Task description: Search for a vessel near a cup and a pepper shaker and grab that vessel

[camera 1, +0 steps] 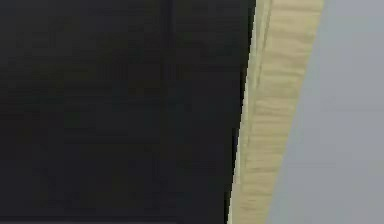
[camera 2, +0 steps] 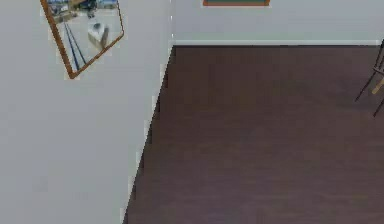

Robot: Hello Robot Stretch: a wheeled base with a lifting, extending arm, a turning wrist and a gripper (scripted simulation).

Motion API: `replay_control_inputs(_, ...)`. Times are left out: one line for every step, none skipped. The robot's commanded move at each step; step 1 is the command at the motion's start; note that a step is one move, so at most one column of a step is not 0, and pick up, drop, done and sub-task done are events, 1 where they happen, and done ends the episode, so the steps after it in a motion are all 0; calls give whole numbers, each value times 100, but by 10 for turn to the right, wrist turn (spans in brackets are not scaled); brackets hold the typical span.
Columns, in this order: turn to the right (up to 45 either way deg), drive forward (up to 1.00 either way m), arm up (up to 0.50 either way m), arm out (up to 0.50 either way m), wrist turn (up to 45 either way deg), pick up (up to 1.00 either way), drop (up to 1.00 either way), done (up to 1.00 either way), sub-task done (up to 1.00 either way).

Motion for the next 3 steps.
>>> replay_control_inputs(-450,0,0,0,0,0,0,0,0)
replay_control_inputs(-450,0,0,0,0,0,0,0,0)
replay_control_inputs(-450,0,0,0,0,0,0,0,0)
